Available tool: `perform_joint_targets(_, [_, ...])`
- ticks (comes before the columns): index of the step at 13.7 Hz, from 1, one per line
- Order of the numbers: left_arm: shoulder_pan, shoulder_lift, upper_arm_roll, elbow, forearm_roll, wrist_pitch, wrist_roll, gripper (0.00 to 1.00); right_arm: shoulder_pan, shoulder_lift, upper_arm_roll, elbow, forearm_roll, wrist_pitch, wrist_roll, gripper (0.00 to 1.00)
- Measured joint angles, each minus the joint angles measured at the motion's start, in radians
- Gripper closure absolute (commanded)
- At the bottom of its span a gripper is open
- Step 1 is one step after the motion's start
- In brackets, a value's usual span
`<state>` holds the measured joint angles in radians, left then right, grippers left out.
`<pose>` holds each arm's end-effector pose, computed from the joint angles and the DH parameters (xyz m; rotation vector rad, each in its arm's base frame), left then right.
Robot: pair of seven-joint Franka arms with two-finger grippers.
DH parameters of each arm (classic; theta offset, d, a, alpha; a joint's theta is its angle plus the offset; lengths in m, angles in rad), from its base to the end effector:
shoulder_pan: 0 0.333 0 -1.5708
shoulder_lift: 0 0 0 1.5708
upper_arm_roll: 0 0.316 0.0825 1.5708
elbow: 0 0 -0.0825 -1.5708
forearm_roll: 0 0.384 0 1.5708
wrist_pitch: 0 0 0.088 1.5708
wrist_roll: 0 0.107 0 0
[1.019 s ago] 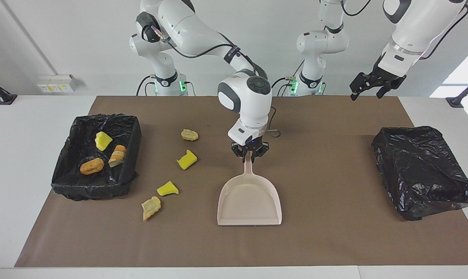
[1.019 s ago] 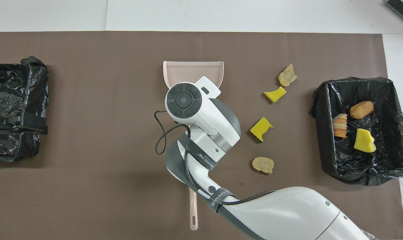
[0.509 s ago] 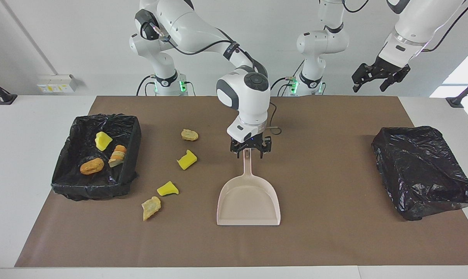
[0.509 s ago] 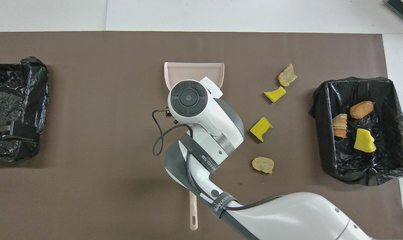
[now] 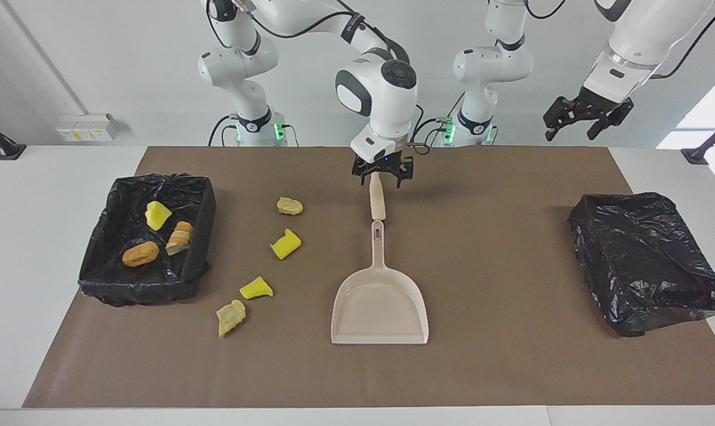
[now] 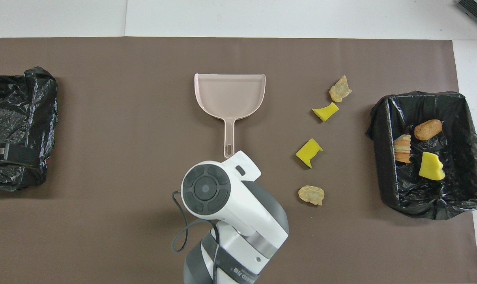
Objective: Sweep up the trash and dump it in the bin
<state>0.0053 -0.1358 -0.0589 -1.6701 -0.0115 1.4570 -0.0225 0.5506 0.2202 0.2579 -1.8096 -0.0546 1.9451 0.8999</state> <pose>0.4983 -0.0303 0.6401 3.1383 -0.0488 -0.1219 0.4288 0.4317 0.4172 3.0842 -0.1131 -0.0849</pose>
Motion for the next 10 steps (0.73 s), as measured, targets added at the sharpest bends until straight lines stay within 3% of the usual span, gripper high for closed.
perform_joint_targets(4, [-0.001,0.000,0.001,0.000,0.000,0.009,0.022,0.00,0.047,-0.144,0.000,-0.278,0.085,0.157,0.004,0.04])
perform_joint_targets(10, [-0.001,0.000,0.002,0.001,0.000,0.089,0.024,0.00,0.107,-0.176,0.000,-0.415,0.101,0.258,0.016,0.23])
